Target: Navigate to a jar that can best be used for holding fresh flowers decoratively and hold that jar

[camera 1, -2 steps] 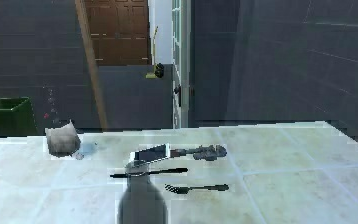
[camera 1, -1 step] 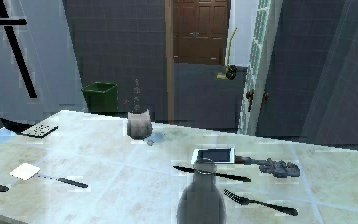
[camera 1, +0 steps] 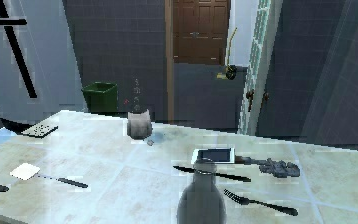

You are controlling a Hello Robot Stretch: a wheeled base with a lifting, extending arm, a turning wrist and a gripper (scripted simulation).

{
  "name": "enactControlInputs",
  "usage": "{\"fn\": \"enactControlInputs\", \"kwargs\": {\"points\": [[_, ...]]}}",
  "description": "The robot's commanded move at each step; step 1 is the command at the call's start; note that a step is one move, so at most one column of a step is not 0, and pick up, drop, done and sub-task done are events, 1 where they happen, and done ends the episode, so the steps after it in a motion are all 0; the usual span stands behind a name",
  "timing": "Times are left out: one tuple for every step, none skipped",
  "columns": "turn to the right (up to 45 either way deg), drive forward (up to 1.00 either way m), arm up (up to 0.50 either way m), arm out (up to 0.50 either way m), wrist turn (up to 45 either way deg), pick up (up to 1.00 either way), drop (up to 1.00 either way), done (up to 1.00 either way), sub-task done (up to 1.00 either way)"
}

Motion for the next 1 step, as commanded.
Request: {"fn": "enactControlInputs", "kwargs": {"points": [[0.0, 0.0, 0.38, 0.0, 0.0, 0.0, 0.0, 0.0, 0.0]]}}
